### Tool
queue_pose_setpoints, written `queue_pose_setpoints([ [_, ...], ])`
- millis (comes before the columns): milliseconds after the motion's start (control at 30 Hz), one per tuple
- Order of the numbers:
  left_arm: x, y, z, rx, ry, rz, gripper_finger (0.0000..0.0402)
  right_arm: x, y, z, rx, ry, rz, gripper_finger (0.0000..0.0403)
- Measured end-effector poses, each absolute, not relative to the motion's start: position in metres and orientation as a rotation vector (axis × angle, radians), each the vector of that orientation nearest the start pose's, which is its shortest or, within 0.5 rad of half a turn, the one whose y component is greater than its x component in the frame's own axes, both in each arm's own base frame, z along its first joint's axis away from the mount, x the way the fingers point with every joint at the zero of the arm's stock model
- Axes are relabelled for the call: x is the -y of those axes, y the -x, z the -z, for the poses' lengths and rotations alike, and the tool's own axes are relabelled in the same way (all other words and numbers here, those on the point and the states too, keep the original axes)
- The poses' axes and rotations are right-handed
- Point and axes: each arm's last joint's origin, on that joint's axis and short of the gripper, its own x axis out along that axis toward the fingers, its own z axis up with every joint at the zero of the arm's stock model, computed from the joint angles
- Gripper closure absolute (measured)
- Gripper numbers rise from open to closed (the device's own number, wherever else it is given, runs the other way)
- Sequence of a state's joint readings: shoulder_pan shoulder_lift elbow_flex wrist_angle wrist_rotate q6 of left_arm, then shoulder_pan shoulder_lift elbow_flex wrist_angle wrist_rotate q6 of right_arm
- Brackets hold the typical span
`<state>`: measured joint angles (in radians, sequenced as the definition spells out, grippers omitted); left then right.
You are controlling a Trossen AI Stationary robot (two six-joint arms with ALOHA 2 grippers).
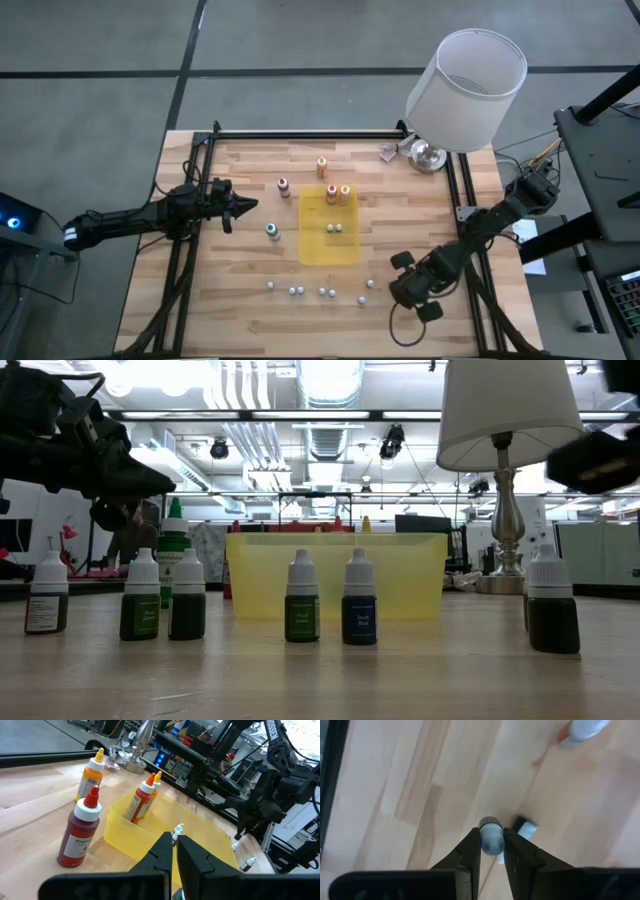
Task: Pick & Place food coloring
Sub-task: Put the right small black food coloring bottle into the bin
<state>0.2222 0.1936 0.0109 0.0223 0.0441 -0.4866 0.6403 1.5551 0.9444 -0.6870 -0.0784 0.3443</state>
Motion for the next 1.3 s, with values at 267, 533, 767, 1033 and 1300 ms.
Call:
queue_pose_setpoints([
  [267,-0.023,-0.106,-0.153,-0.113,0.506,-0.213,0.0401,-0.141,-0.253,-0.221,-1.328,-0.012,-0.277,0.0344],
  [533,-0.023,-0.106,-0.153,-0.113,0.506,-0.213,0.0401,-0.096,-0.287,-0.265,-1.231,-0.095,-0.180,0.0344],
  [767,-0.023,-0.106,-0.153,-0.113,0.506,-0.212,0.0401,-0.054,-0.301,-0.275,-1.185,-0.146,-0.088,0.0344],
  [1033,-0.023,-0.106,-0.153,-0.113,0.506,-0.213,0.0401,-0.033,-0.311,-0.268,-1.204,-0.146,-0.053,0.0344],
  [1300,-0.023,-0.106,-0.153,-0.113,0.506,-0.213,0.0401,-0.027,-0.328,-0.259,-1.234,-0.114,-0.069,0.0344],
])
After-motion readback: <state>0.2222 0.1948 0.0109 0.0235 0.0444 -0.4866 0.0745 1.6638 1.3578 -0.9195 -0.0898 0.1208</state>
